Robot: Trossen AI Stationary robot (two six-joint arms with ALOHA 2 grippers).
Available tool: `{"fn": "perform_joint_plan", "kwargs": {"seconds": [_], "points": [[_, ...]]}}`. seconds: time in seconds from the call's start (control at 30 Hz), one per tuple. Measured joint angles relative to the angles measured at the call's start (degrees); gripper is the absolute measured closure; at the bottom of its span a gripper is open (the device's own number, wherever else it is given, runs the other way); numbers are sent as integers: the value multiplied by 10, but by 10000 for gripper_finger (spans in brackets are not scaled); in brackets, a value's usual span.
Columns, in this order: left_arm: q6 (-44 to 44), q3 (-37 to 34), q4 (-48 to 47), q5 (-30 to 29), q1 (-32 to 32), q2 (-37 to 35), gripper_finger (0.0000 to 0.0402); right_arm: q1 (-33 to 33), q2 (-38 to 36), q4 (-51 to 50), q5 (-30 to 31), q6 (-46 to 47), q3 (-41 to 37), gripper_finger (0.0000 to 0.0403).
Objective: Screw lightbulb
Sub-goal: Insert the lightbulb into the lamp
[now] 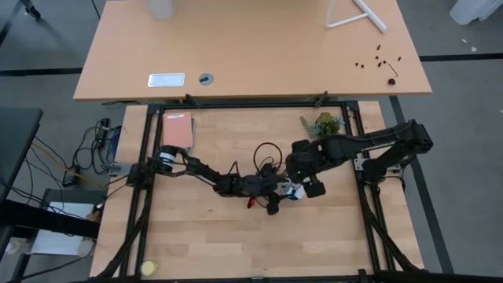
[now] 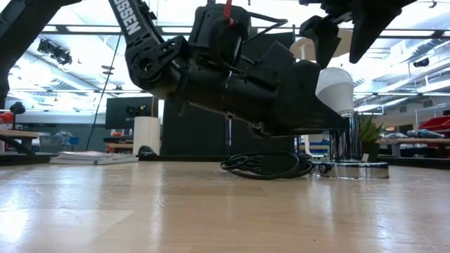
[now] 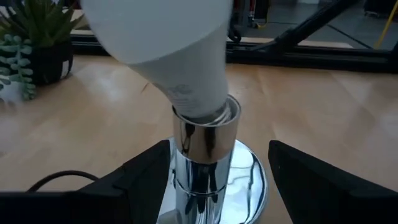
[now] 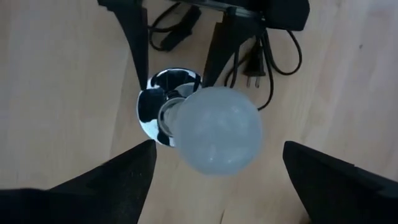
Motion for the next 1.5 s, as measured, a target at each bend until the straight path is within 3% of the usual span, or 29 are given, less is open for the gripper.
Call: {"fn": "perform_joint_plan", "kwargs": {"seconds": [0.5, 1.17, 1.5], "points": [[57, 0, 3, 19, 0, 0, 119, -26, 45, 10, -25, -94, 0, 29], [45, 59, 30, 13, 12, 61, 120, -23, 45, -7, -21, -84, -8, 30], [44, 59, 29, 4, 12, 61, 176, -23, 49, 13, -24, -114, -8, 30]]}}
